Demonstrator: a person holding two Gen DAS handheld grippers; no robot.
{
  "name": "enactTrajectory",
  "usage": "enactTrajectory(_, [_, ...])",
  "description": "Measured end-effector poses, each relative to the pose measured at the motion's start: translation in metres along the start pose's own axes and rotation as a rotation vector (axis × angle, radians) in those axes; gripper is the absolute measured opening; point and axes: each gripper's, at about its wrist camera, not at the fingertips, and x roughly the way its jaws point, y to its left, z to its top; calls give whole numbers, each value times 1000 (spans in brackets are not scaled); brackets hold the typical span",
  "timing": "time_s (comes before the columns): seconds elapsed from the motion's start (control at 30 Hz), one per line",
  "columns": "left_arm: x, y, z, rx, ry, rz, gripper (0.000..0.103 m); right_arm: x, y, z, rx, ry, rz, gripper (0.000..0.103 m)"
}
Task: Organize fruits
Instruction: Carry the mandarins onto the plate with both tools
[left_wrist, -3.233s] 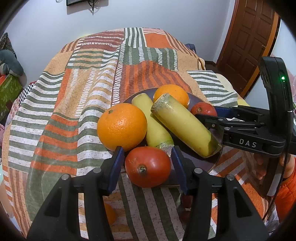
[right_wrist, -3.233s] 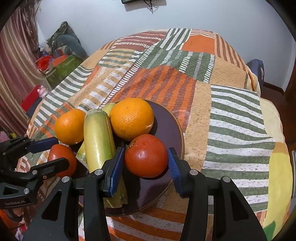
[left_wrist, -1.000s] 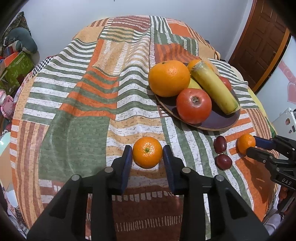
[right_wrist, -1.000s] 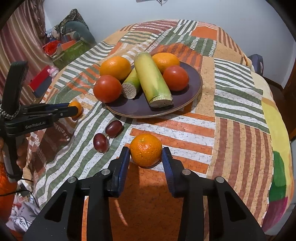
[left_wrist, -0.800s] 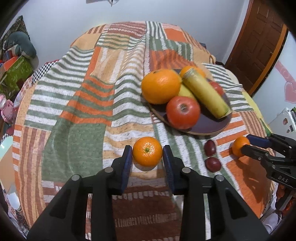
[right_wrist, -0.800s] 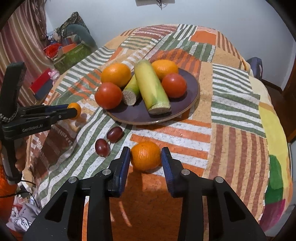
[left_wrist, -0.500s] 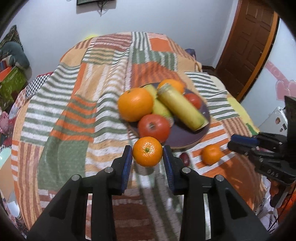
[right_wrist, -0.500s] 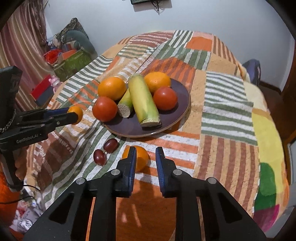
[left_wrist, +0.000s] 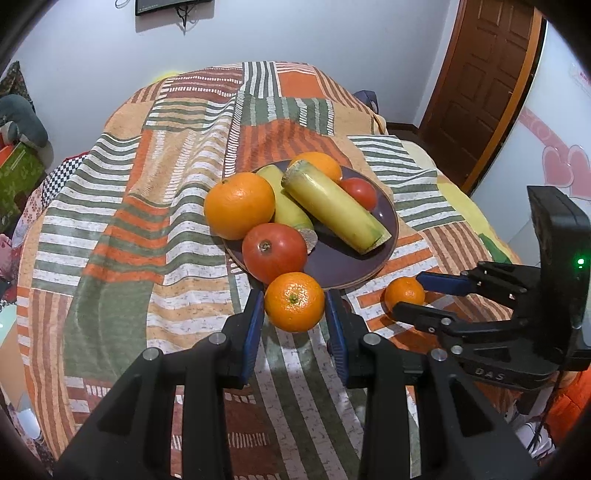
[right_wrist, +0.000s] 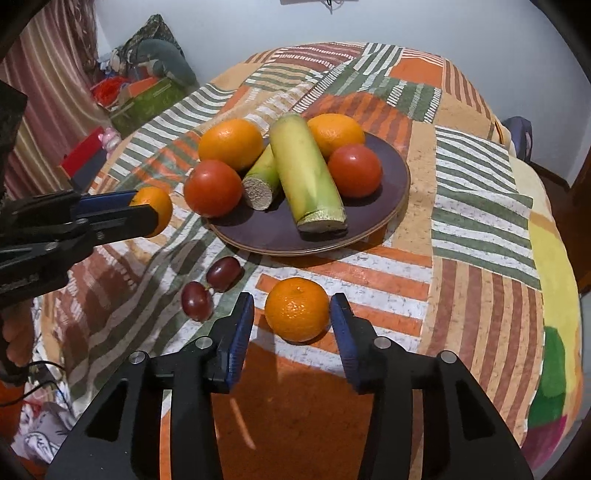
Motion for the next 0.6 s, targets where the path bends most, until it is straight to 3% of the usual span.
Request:
enactTrajectory(0.27, [5, -11, 5, 9, 1, -25, 34, 7, -13, -5, 31, 18, 7, 35])
enactTrajectory(0.6, [20, -25, 17, 25, 11, -49, 34, -16, -27, 4, 44, -61, 2, 34])
